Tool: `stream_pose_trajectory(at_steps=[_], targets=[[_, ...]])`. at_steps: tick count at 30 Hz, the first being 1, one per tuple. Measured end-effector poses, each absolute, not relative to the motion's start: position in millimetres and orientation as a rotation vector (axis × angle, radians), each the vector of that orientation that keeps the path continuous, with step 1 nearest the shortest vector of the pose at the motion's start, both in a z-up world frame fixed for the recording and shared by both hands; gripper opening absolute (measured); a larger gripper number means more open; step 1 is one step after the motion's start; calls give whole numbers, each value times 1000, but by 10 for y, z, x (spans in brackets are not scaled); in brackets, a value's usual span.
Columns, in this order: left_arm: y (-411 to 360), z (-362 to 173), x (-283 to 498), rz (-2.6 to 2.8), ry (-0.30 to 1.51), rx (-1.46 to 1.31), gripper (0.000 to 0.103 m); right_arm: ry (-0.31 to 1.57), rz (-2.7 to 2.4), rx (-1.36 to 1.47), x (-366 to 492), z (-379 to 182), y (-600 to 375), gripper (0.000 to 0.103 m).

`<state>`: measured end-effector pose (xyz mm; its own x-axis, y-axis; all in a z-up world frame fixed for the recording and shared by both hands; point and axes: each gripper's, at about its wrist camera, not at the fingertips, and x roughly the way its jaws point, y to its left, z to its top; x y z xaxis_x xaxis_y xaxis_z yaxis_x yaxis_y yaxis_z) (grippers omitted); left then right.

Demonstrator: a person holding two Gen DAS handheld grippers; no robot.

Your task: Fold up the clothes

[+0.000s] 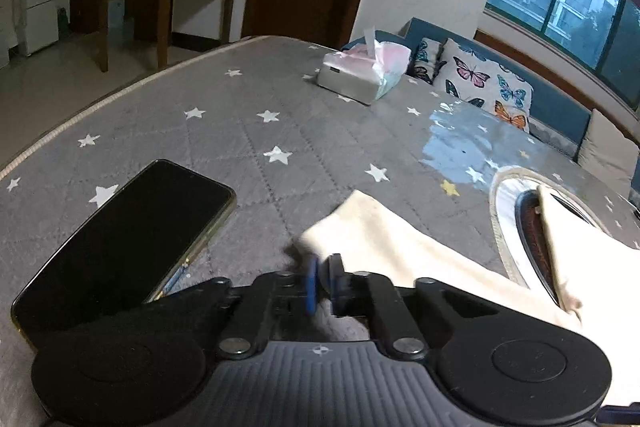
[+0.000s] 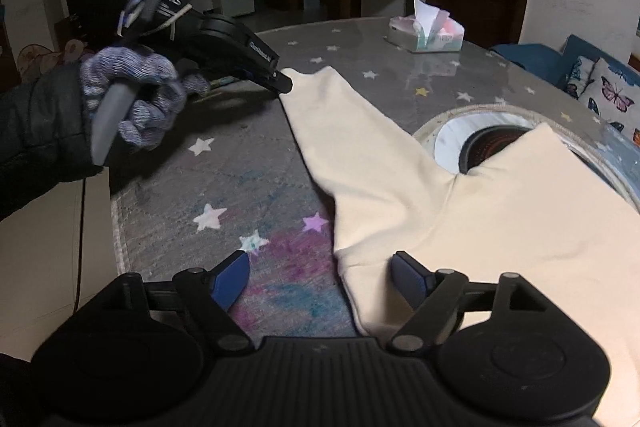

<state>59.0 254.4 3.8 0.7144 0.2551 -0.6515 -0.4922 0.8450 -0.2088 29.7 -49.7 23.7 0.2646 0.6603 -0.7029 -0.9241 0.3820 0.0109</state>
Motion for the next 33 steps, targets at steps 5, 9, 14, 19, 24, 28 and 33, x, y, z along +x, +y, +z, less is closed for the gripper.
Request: stream_pose_trajectory(at_steps=[5, 9, 14, 19, 24, 28, 33], targets=[[2477, 304, 546, 387, 563, -374, 2, 697, 1125, -446, 296, 206, -451, 87], [2270, 626, 520, 314, 488, -331, 2, 670, 1131, -453, 250, 219, -432, 87], [1884, 1039, 499, 185, 402, -256, 2, 688, 1145, -445, 239, 175, -435, 88], [1439, 1369, 488, 43, 335, -178, 2, 639, 1112, -374, 224, 361, -726, 88], [860, 1449, 530, -133, 328, -105, 2, 619, 989, -314, 304, 485, -1244, 88], [368, 1308, 609, -286, 368, -64, 2, 641, 853, -254, 375, 480, -1744, 88], [-186, 987, 734, -441, 466, -10, 6, 676, 719, -198, 410, 403, -2241, 88]])
